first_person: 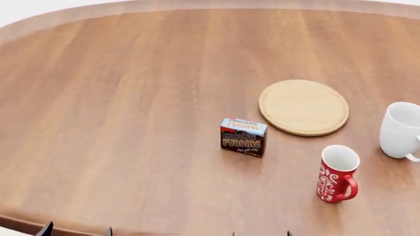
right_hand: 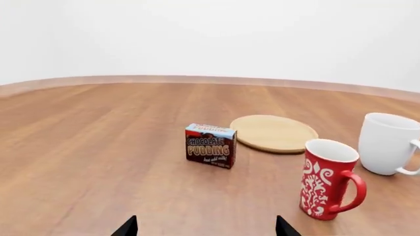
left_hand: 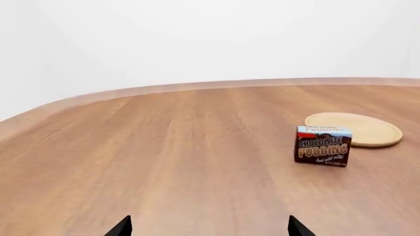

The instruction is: Put the chocolate pudding to the left of the plate.

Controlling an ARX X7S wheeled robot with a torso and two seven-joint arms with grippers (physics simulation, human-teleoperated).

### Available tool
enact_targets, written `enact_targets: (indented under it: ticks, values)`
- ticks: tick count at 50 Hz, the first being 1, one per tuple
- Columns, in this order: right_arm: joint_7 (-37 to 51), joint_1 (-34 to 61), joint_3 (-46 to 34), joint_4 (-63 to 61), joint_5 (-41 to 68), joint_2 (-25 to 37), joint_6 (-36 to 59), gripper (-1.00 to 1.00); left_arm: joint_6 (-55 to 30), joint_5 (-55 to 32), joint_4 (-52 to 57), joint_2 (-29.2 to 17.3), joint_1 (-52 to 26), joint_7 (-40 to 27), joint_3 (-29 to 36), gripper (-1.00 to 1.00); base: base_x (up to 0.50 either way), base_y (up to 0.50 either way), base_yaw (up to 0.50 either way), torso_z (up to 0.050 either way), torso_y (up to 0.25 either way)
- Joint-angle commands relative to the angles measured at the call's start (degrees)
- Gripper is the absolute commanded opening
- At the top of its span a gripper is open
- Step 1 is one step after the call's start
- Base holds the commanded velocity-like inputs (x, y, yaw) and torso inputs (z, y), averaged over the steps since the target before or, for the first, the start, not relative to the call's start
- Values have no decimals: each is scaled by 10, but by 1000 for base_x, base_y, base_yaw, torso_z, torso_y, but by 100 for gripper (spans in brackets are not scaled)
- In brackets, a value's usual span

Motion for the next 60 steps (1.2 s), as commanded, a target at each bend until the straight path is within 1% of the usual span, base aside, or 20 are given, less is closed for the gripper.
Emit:
enact_targets:
  ticks: [1,17,20,23,28,33,35,39,41,48,53,54,60]
  values:
    - [8,3,-7,3,5,6,1,100,2,-4,-2,-6,-1,-5,9,100,0,281,0,0,0]
    - [20,7,-9,11,17,10,-4,100,5,-6,-4,-13,-2,-13,18,100,0,290,0,0,0]
    - [20,8,-8,9,24,11,-1,100,-4,-3,-3,-13,-4,-22,18,100,0,0,0,0,0]
    - [41,2,-8,-3,4,13,-8,100,-8,-5,5,-14,-2,-25,19,100,0,0,0,0,0]
    - [76,-37,1,-79,-19,18,-31,100,-17,-4,76,-23,28,-33,19,100,0,0,0,0,0]
    - [133,-95,-4,-180,-103,20,-48,100,-14,25,168,-31,72,-62,20,100,0,0,0,0,0]
    - [146,-128,-2,-232,-120,24,-61,100,-14,33,226,-38,101,-68,20,100,0,0,0,0,0]
    - [158,-170,-7,-292,-151,30,-71,100,-6,55,287,-42,138,-86,20,100,0,0,0,0,0]
    - [154,-178,-9,-306,-141,32,-67,100,-4,58,301,-44,146,-87,23,100,0,0,0,0,0]
    - [137,-149,-11,-278,-103,35,-36,100,-5,52,286,-45,136,-87,25,100,12,0,0,0,0]
    - [146,-134,-13,-254,-115,34,-35,100,0,52,273,-47,130,-87,30,100,20,0,0,0,0]
    - [138,-134,-14,-257,-101,36,-31,100,1,52,273,-47,130,-87,30,100,20,0,0,0,0]
    - [143,-133,-18,-254,-106,38,-30,100,1,50,272,-50,130,-88,33,100,20,0,0,0,0]
